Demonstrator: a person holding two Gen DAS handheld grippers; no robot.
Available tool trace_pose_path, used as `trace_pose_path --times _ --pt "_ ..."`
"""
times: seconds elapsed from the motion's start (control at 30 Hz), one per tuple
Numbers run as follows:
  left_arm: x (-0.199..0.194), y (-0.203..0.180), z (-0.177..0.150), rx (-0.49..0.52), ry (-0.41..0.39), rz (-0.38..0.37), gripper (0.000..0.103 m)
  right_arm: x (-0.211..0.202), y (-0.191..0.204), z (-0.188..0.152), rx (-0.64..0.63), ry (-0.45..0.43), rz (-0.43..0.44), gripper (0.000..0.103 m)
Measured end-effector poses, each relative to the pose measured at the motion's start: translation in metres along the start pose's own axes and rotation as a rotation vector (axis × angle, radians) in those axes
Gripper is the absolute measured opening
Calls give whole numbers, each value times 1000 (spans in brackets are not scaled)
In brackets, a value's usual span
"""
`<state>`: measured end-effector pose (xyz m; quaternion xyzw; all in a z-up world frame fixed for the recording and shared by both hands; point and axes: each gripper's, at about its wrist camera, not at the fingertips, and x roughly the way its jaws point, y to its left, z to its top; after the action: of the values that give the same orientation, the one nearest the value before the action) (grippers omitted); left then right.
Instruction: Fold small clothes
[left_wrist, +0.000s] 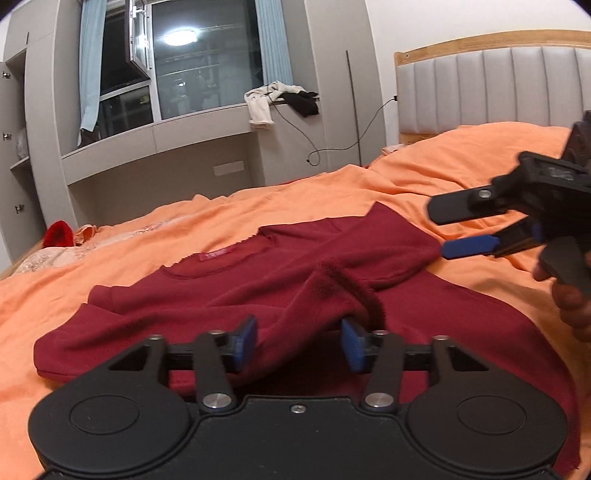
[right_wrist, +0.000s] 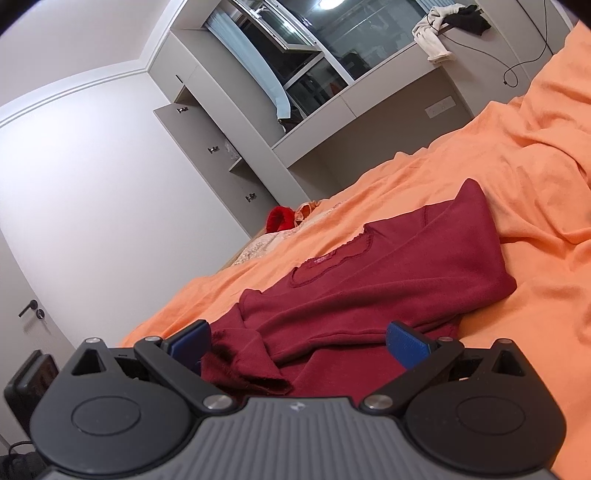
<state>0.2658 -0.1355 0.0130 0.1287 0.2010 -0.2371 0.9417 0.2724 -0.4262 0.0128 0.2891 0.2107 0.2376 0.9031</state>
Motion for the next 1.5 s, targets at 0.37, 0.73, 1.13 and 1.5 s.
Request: trace_pose_path --times 0.37,0.73,1.13,1.5 --pt "-17 -11 -13 49 72 -143 73 11 7 -4 -87 37 -125 103" --pt "-27 12 -14 -45 107 -128 92 40 28 -24 -291 164 -240 103" --pt "-37 139 7 -201 53 290 100 50 25 -31 -335 207 -245 103" --pt "8 254 -3 -443 128 389 94 49 19 -29 -324 222 -228 103"
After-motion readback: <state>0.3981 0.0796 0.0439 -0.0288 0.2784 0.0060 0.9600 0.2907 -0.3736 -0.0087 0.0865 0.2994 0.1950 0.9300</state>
